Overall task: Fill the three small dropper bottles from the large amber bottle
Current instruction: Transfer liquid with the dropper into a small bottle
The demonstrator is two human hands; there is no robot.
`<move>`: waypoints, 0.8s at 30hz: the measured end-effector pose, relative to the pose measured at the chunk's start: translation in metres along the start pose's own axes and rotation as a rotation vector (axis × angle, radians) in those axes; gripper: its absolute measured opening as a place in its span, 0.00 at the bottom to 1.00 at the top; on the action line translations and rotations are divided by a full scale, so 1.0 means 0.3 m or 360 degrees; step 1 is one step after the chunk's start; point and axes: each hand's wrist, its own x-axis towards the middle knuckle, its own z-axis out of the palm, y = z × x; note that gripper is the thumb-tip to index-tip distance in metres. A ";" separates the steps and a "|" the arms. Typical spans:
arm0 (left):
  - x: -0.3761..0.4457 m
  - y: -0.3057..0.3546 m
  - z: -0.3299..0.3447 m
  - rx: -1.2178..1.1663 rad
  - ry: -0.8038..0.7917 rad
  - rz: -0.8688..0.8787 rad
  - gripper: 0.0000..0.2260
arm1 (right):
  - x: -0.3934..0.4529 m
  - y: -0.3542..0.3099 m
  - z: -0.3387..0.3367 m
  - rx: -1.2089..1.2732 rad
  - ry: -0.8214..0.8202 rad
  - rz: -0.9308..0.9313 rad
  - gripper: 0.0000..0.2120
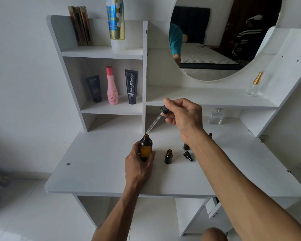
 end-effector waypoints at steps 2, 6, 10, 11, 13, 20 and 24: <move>-0.001 0.001 -0.001 -0.0012 -0.0002 0.0010 0.20 | 0.002 0.008 0.004 -0.0042 -0.0012 -0.0008 0.08; 0.001 0.000 0.000 -0.0011 -0.0006 0.0022 0.20 | 0.008 0.021 0.010 -0.0099 -0.0013 -0.0029 0.09; 0.002 -0.003 0.002 -0.0009 -0.0006 0.0015 0.20 | 0.009 0.032 0.023 -0.0195 -0.0036 -0.0070 0.09; 0.002 -0.003 0.002 -0.0009 -0.0009 0.0012 0.21 | 0.008 0.035 0.027 -0.0221 -0.0046 -0.0087 0.09; 0.003 -0.002 0.003 0.0003 -0.0009 0.0005 0.21 | 0.004 0.038 0.033 -0.0281 -0.0074 -0.0127 0.09; 0.003 -0.003 0.003 0.0014 -0.0006 -0.0003 0.20 | -0.012 0.059 0.059 -0.0544 -0.0232 -0.0232 0.09; 0.003 -0.003 0.001 0.0005 -0.0005 0.0007 0.20 | -0.019 0.094 0.063 -0.0688 -0.0387 -0.0276 0.08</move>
